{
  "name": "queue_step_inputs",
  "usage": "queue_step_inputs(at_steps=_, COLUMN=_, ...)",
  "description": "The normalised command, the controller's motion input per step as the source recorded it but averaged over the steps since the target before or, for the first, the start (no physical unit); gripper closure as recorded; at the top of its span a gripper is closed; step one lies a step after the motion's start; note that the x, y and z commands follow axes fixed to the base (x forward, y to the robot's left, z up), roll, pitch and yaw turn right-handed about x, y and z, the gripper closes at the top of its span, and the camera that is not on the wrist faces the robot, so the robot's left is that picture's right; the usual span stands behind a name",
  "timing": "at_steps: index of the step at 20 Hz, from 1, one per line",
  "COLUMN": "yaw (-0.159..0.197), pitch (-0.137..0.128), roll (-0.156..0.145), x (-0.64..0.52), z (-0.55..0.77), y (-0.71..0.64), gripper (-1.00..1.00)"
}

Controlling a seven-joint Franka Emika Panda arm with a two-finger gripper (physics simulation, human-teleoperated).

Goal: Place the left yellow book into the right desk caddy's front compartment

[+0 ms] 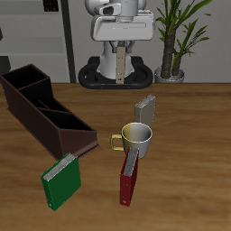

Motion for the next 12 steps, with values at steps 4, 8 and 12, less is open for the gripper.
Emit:
queue_step_inputs(at_steps=4, yaw=0.119, pitch=-0.018, roll=-0.093, x=-0.29, z=0.08, y=-0.42, gripper=1.0)
queue_step_inputs(at_steps=8, yaw=0.092, pitch=-0.019, roll=-0.114, x=-0.39, z=0.05, y=-0.54, gripper=1.0)
queue_step_inputs(at_steps=12, yaw=0.061, pitch=0.002, roll=-0.087, x=-0.24, z=-0.09, y=-0.34, gripper=1.0)
